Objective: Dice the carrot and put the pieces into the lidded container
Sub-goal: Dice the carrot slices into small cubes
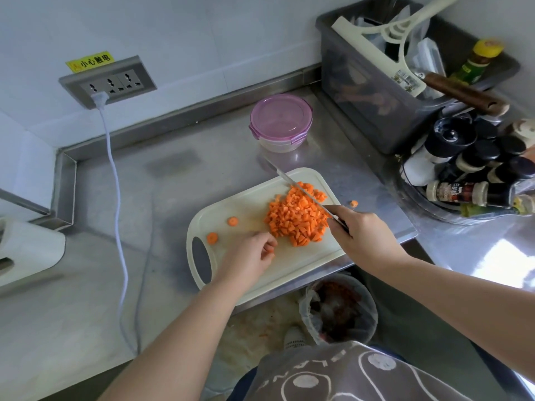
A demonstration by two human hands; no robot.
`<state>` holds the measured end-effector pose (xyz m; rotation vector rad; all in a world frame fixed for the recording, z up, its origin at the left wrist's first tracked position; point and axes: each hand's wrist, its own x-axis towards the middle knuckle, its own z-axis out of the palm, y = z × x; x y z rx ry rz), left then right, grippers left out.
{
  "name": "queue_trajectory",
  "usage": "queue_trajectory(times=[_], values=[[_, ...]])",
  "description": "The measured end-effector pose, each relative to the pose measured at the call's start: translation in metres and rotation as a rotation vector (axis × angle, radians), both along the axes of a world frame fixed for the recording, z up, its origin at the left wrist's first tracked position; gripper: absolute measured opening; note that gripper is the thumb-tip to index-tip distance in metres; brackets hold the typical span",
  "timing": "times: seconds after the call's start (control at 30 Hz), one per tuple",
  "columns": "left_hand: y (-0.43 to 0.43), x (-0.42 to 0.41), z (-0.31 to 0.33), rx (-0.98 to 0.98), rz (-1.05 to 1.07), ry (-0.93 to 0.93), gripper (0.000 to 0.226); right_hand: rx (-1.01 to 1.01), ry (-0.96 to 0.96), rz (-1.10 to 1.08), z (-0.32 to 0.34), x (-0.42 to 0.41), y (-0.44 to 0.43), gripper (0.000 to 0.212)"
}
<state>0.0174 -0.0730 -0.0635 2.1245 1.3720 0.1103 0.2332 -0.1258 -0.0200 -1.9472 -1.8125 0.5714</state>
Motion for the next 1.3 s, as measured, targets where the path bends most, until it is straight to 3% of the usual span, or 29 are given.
queue_trajectory(times=[0.2,0.33,0.47,0.53,0.7,0.93,1.3], values=[[-0.009,-0.010,-0.007,0.015,0.126,-0.113,0.019,-0.022,0.017,0.001,-0.001,-0.004,-0.007,0.032],[-0.014,-0.017,-0.012,0.053,0.141,-0.037,0.028,-0.066,0.036,-0.014,-0.009,-0.005,-0.014,0.031],[-0.016,-0.008,-0.015,0.063,0.200,-0.001,0.016,-0.116,0.092,-0.002,-0.014,-0.013,-0.020,0.018],[-0.016,-0.001,-0.016,0.055,0.252,-0.008,0.013,-0.164,0.096,0.017,-0.012,-0.020,-0.023,0.032],[-0.014,0.014,-0.017,0.049,0.363,0.010,0.015,-0.250,0.093,0.032,-0.015,-0.029,-0.027,0.011],[-0.017,0.022,-0.015,0.044,0.476,-0.030,0.016,-0.302,0.047,0.037,-0.017,-0.040,-0.035,0.021],[-0.019,0.023,-0.012,0.027,0.457,-0.015,0.016,-0.333,0.022,0.032,-0.018,-0.047,-0.040,0.025]])
